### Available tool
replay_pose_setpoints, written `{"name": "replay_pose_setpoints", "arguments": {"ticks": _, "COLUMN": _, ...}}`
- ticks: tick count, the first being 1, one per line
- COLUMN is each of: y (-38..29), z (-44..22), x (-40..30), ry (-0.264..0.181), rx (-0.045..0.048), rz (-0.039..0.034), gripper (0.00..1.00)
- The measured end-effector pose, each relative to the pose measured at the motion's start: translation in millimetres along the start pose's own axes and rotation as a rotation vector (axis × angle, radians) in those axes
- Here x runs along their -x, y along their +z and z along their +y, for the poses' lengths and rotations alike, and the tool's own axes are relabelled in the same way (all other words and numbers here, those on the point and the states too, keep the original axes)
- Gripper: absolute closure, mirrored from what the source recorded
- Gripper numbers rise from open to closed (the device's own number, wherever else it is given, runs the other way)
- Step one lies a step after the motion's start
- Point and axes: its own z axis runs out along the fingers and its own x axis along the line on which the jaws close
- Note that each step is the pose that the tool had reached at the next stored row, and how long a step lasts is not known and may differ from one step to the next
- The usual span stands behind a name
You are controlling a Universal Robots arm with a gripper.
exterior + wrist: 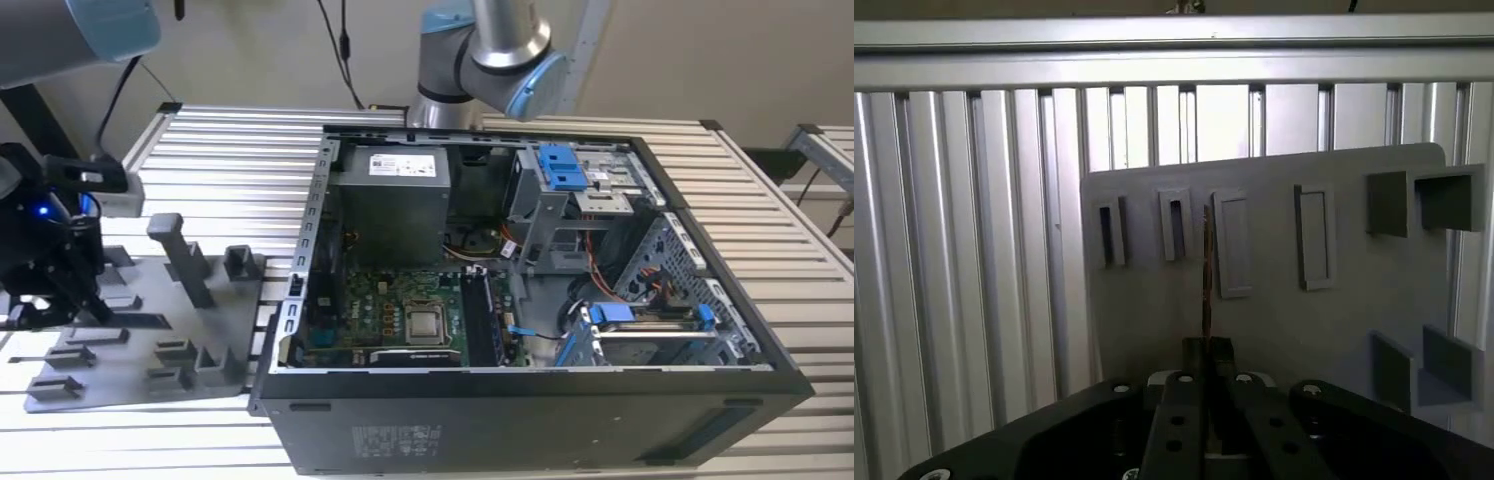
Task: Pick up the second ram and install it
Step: 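Pick up the second ram and move it above second insertion slot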
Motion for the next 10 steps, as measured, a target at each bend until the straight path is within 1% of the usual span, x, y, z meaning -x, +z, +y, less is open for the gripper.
{"name": "replay_pose_setpoints", "arguments": {"ticks": 10, "y": -12.9, "z": -0.2, "x": 0.3, "ry": 0.001, "rx": -0.0001, "rz": 0.0000, "gripper": 0.86}}
